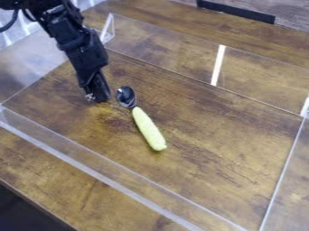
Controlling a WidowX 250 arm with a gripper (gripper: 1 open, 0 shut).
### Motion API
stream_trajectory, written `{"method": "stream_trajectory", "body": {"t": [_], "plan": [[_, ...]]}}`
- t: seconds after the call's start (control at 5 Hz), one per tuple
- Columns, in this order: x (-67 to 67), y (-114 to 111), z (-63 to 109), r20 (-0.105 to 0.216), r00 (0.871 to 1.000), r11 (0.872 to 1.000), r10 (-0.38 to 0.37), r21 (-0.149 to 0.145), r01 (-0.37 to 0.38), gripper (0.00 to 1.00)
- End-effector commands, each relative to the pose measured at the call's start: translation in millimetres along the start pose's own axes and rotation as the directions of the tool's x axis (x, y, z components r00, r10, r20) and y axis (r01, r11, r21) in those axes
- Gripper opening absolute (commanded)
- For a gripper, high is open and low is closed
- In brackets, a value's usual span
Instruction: Move the green spoon to the right
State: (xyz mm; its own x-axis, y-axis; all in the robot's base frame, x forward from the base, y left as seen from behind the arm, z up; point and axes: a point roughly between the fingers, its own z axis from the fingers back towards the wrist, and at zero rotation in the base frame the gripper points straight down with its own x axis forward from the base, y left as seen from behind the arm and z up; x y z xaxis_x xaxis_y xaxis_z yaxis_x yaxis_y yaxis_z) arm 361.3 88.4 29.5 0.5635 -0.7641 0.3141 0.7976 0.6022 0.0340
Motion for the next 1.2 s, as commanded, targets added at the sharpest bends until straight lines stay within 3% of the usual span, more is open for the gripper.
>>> {"method": "stream_trajectory", "body": {"t": [0.0, 0.2, 0.4, 0.6, 1.0], "plan": [[2.9, 15.6, 28.6, 0.019, 0.999, 0.999, -0.03, 0.038, 0.03, 0.0], [7.5, 15.2, 41.0, 0.017, 0.997, 0.997, -0.072, 0.022, 0.072, 1.0], [5.1, 7.1, 34.8, 0.021, 1.0, 1.0, -0.009, 0.029, 0.009, 0.0], [-4.8, 9.0, 51.0, 0.014, 1.0, 1.0, 0.012, 0.011, -0.012, 1.0], [-16.4, 11.8, 75.4, -0.01, 0.999, 0.998, -0.049, -0.032, 0.048, 1.0]]}}
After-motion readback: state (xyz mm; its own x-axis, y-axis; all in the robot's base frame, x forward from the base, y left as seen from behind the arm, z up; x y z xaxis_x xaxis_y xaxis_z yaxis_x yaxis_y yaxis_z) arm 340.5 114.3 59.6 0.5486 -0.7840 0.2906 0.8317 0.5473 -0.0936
